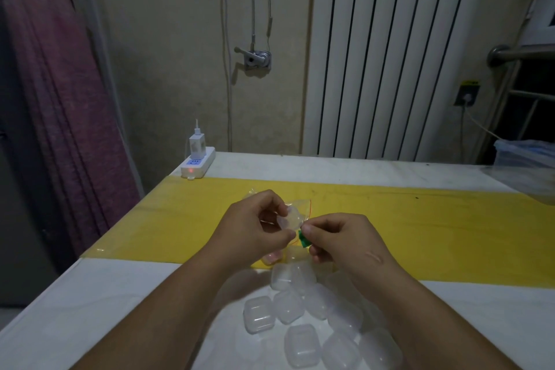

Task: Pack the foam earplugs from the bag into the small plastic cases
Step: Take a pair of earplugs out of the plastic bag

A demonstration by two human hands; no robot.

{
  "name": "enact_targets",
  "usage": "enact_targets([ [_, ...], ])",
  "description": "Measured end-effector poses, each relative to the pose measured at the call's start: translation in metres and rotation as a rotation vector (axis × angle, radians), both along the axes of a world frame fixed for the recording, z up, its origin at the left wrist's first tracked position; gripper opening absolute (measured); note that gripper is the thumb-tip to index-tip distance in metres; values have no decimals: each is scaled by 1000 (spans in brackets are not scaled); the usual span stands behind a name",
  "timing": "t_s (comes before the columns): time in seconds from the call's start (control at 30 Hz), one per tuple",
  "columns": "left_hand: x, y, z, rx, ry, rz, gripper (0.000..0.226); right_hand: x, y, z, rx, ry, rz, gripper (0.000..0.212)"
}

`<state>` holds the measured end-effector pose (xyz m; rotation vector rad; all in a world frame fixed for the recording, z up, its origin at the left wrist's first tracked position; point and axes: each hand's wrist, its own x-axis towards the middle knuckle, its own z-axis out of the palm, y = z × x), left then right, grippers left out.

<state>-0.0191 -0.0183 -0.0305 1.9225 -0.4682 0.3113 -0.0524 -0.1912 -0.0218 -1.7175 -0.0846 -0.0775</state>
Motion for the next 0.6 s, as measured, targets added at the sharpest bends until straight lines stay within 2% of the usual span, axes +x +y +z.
enact_targets([
  [0.13,0,-3,0,19,-56,9,20,-3,3,0,-22,-32,15,16],
  [0.37,-2,-3,3,111,-106,43,25,-2,6,0,-107,-47,-55,18],
  [0.6,-5,-15,3,83,-65,30,24,5,4,-2,-122,9,-147,17],
])
